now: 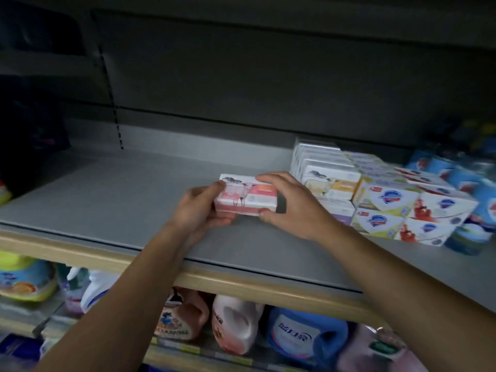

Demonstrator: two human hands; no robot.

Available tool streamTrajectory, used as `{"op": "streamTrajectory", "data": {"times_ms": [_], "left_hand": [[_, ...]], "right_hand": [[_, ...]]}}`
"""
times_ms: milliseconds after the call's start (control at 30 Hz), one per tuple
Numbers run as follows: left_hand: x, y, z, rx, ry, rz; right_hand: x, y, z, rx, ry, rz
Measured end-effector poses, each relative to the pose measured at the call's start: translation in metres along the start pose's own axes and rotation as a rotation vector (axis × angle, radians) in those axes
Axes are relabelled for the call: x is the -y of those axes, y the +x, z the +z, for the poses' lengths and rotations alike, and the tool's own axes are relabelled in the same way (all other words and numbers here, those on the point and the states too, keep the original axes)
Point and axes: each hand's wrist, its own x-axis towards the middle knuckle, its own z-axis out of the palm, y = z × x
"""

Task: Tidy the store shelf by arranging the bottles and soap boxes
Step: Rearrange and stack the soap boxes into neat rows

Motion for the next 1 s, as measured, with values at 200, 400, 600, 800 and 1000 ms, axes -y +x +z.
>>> {"op": "streamTrajectory", "data": {"times_ms": [200,400,600,800,1000], "left_hand": [[-0.006,-0.021,0.027,0.138,0.15,-0.125],[-0.005,-0.035,0.049,0.196,0.263,-0.163],[-0.008,-0.041,0.074,0.241,0.323,-0.144],[-0.01,-0.039,0.109,0.24,0.26,0.317],[-0.008,-0.015,0.146,0.072,0.516,0.574]], "right_hand": [[-0.017,-0.041,-0.012,-0.08,0.497,0.408],[-0.021,-0.07,-0.023,-0.018,0.783,0.549],[-0.026,-0.089,-0.05,-0.118,0.269,0.051],[-0.051,-0.1,-0.074,-0.24,-0.254,-0.174],[-0.103,-0.094,-0.104,-0.374,-0.373,0.14]]}}
